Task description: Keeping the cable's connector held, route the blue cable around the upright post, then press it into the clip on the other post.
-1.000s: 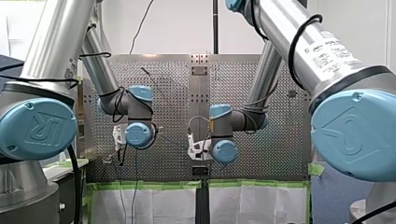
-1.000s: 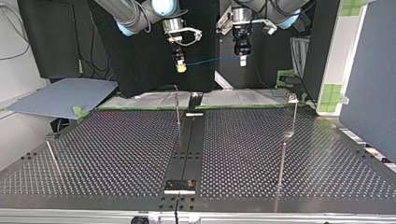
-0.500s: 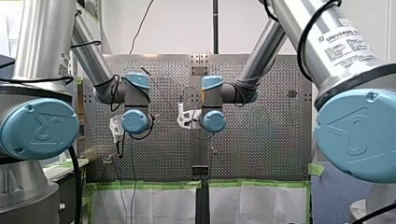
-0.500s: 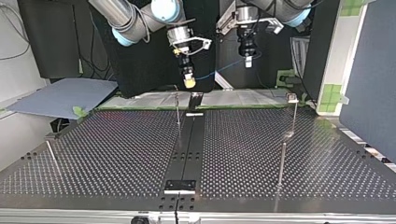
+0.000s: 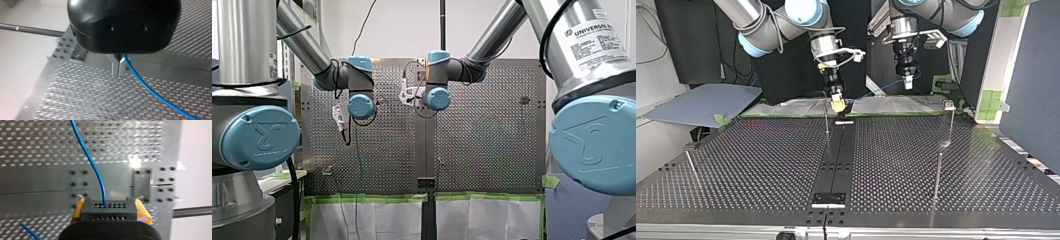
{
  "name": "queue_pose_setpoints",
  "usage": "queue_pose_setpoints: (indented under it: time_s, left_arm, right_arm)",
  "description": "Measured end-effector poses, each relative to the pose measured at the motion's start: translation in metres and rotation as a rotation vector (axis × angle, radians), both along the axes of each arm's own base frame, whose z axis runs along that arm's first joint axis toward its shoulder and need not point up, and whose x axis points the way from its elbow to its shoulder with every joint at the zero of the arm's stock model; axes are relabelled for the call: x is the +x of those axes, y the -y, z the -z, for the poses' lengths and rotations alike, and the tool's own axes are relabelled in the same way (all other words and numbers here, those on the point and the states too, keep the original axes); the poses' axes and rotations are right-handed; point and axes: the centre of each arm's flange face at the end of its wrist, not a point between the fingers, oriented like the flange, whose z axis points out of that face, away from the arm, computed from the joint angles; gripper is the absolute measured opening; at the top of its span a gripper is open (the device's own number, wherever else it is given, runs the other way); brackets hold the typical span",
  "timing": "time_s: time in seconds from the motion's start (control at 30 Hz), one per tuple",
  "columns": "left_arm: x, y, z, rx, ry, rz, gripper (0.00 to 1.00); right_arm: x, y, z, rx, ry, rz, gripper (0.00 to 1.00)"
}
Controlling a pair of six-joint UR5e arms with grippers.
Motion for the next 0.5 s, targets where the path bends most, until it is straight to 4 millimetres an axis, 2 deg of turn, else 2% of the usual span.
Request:
queue_pose_setpoints:
  time_s: [0.13, 0.23, 0.5]
  left_arm:
    - [0.008, -0.002, -0.029, -0.016, 0.036, -0.013, 0.0]
    - [0.012, -0.003, -0.051, -0.028, 0.062, -0.022, 0.0]
    - [0.014, -0.012, -0.083, -0.031, 0.082, -0.04, 0.0]
  right_arm:
    - [0.001, 0.002, -0.03, -0.019, 0.022, -0.008, 0.0]
    - [0.003, 0.004, -0.044, -0.023, 0.026, -0.015, 0.0]
    - [0.009, 0.008, -0.067, -0.016, 0.01, -0.047, 0.0]
